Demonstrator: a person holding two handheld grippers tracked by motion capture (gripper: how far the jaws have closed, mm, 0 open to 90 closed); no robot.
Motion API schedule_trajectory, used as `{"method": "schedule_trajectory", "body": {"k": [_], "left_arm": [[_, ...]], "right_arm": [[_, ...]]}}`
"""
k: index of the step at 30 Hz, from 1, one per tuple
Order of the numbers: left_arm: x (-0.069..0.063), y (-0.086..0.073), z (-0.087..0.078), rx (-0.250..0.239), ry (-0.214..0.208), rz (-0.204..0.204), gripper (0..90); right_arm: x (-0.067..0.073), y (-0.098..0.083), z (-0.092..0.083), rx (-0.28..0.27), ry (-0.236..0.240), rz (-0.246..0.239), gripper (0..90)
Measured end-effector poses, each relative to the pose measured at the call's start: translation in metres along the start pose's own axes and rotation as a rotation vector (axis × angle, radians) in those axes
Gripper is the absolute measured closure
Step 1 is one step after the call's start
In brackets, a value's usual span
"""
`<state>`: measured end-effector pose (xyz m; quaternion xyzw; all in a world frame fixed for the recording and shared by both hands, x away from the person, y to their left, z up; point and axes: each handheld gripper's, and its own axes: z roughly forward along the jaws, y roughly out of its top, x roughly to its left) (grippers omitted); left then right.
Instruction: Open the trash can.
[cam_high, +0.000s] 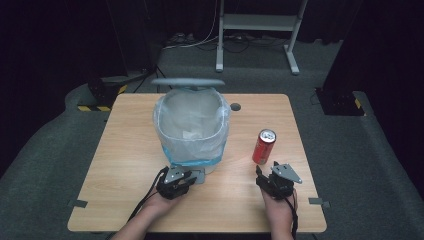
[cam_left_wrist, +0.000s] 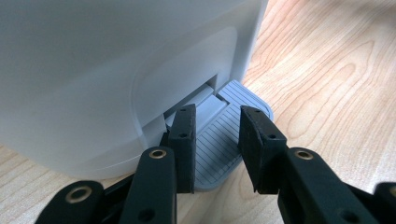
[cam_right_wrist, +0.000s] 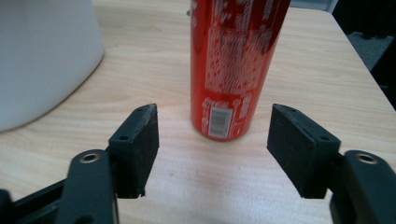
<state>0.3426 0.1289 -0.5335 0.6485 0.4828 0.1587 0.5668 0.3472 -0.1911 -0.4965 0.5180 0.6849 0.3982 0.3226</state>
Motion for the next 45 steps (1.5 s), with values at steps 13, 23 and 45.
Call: {"method": "schedule_trajectory", "body": {"k": [13,23,45], "left_arm": [[0.000,0.002,0.004,0.001,-0.008,-0.035,66.5],[0.000,0.002,0.004,0.004,-0.010,-0.040,66.5],[0.001,0.002,0.004,0.006,-0.014,-0.027,64.9]], "right_arm": [[-0.013,0.024,0.015,-0.019,0.009,0.073,22.6],[-0.018,0.046,0.038,-0.012,0.010,0.098,23.9],[-0.006,0.066,0.035,-0.074,0.016,0.052,33.0]]}}
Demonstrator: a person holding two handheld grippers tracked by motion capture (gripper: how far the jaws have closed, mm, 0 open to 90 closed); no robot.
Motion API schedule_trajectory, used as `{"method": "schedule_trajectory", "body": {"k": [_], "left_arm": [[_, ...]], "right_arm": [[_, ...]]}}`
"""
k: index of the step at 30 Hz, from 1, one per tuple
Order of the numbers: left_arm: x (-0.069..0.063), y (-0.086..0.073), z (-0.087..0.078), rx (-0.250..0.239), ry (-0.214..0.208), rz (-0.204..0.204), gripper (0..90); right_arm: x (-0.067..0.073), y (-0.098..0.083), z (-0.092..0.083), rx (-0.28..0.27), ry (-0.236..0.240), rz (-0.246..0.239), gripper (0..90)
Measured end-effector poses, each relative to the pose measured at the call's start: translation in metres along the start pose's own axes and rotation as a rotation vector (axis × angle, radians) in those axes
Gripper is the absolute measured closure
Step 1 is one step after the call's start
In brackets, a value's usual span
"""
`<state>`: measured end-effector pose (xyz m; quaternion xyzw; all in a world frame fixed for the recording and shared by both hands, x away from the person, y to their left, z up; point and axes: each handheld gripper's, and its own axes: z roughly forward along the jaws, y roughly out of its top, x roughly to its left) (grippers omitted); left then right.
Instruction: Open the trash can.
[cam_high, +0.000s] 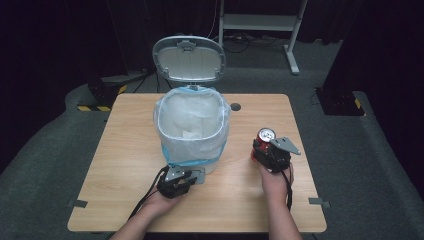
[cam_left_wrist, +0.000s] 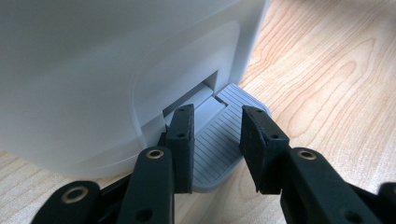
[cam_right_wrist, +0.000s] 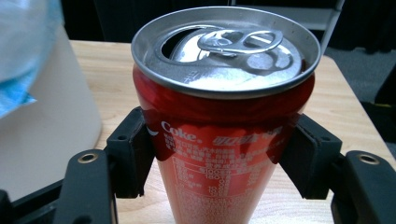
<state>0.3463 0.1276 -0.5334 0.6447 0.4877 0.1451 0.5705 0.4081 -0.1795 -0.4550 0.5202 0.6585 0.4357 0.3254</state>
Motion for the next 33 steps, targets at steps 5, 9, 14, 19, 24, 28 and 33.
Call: {"method": "schedule_trajectory", "body": {"k": [5,9,14,19,24,28,33], "left_arm": [[0.000,0.000,0.000,-0.003,0.001,-0.004,64.9],[-0.001,0.000,0.000,-0.006,0.001,-0.009,64.7],[0.003,0.000,-0.003,0.047,-0.003,0.051,63.5],[0.001,-0.001,-0.001,0.014,0.003,0.037,63.4],[0.000,-0.001,-0.001,0.014,0.006,0.038,63.4],[0.001,-0.001,-0.001,0.014,0.006,0.037,63.4],[0.001,-0.001,-0.001,0.013,0.005,0.036,63.4]], "right_arm": [[0.005,0.005,-0.013,-0.034,0.016,-0.020,33.0],[0.008,0.008,-0.022,-0.054,0.025,-0.025,33.0],[0.012,0.012,-0.032,-0.080,0.036,-0.025,33.0],[0.017,0.017,-0.046,-0.111,0.055,-0.029,33.0],[0.024,0.025,-0.061,-0.146,0.068,-0.040,33.1],[0.027,0.032,-0.069,-0.175,0.068,-0.046,33.2],[0.032,0.048,-0.081,-0.226,0.073,-0.052,33.2]]}}
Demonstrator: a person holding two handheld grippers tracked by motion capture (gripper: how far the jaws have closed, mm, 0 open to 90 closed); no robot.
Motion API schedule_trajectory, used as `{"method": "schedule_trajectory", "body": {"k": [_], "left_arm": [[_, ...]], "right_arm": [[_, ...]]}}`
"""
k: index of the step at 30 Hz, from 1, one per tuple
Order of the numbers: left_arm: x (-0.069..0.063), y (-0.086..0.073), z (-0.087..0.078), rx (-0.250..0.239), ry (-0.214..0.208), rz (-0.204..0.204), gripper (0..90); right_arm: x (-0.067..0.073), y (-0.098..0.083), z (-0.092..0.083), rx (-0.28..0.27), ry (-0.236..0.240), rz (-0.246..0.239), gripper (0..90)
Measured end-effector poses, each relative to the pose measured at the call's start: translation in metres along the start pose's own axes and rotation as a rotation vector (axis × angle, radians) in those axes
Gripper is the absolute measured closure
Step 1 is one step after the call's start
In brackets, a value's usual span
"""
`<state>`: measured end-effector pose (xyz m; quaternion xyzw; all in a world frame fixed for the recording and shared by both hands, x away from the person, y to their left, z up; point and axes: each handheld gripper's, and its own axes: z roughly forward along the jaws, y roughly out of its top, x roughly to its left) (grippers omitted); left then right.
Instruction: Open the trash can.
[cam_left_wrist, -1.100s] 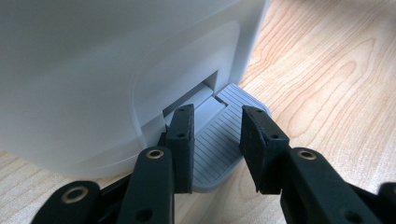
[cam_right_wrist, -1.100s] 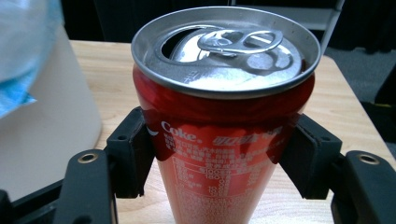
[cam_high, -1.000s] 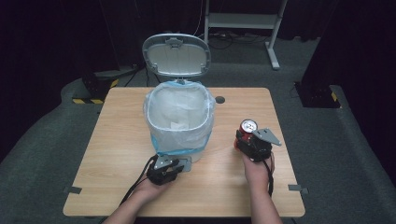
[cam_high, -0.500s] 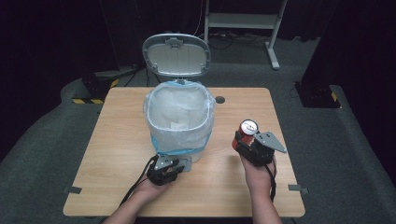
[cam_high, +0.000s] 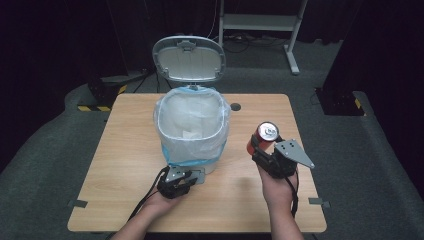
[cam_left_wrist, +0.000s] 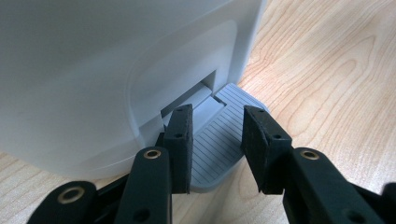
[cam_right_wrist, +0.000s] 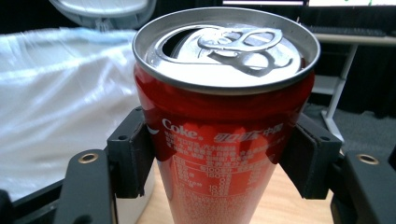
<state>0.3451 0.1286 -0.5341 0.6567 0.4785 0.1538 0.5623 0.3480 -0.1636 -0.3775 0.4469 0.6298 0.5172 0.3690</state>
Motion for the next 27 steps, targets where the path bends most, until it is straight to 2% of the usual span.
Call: {"method": "schedule_trajectory", "body": {"k": [9,23,24,26,27], "left_arm": [[-0.001,0.000,0.000,-0.009,0.001,-0.009,63.4],[-0.001,0.000,0.000,-0.005,0.001,-0.006,63.4],[0.003,0.001,-0.004,0.061,0.002,0.055,63.4],[0.003,0.001,-0.003,0.054,0.002,0.048,63.4],[0.000,0.001,0.000,0.013,0.000,0.004,63.4]], "right_arm": [[0.006,0.022,-0.006,-0.054,0.005,-0.022,33.1],[0.006,0.061,-0.019,-0.161,-0.003,-0.027,33.1],[0.007,0.067,-0.021,-0.171,-0.001,-0.035,33.1],[0.008,0.070,-0.022,-0.180,0.000,-0.038,33.2],[0.009,0.074,-0.023,-0.186,0.002,-0.039,33.2]]}}
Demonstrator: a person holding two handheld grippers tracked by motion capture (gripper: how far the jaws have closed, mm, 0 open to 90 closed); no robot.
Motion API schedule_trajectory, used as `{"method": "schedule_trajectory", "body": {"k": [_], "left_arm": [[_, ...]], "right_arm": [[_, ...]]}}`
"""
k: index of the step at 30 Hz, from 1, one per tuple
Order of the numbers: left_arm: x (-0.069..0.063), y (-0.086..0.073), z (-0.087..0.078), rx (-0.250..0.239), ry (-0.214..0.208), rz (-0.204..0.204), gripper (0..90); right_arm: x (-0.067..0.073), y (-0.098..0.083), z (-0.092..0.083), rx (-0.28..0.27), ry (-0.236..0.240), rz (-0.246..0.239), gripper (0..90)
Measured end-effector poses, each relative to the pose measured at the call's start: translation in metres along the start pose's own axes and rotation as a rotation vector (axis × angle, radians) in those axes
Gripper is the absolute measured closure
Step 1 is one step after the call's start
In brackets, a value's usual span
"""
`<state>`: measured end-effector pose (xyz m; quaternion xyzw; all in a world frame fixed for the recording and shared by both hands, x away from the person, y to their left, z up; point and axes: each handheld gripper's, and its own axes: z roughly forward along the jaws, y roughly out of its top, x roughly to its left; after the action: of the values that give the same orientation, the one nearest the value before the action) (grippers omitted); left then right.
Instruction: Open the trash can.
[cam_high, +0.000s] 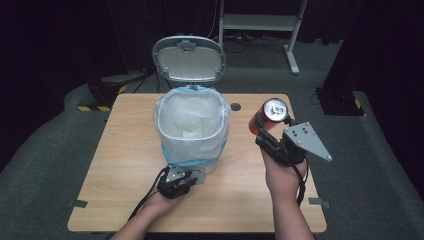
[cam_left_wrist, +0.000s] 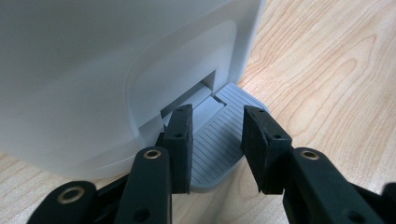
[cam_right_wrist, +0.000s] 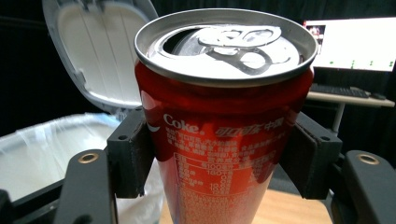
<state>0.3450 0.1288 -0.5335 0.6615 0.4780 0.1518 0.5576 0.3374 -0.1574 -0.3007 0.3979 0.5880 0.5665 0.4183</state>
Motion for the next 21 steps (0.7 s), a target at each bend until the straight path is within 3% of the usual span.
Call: {"method": "schedule_trajectory", "body": {"k": [1,2,8,9,11,21], "left_arm": [[0.001,-0.001,-0.001,0.005,-0.004,0.018,63.4],[-0.001,-0.001,0.000,-0.016,-0.003,-0.003,63.4],[-0.001,-0.001,0.000,-0.015,0.001,-0.006,63.4],[-0.019,-0.001,0.007,-0.110,0.045,-0.286,63.4],[-0.020,-0.002,0.008,-0.111,0.054,-0.311,63.4],[-0.020,-0.002,0.007,-0.108,0.047,-0.301,63.4]], "right_arm": [[0.001,0.003,0.000,-0.009,0.001,-0.002,33.2],[0.002,0.007,-0.001,-0.016,0.004,-0.003,33.2],[0.012,0.023,0.001,-0.047,0.019,-0.021,33.2],[0.014,0.025,0.002,-0.053,0.021,-0.025,33.2],[0.018,0.028,0.003,-0.061,0.030,-0.032,33.2],[0.041,0.042,0.020,-0.073,0.087,-0.047,33.2]]}}
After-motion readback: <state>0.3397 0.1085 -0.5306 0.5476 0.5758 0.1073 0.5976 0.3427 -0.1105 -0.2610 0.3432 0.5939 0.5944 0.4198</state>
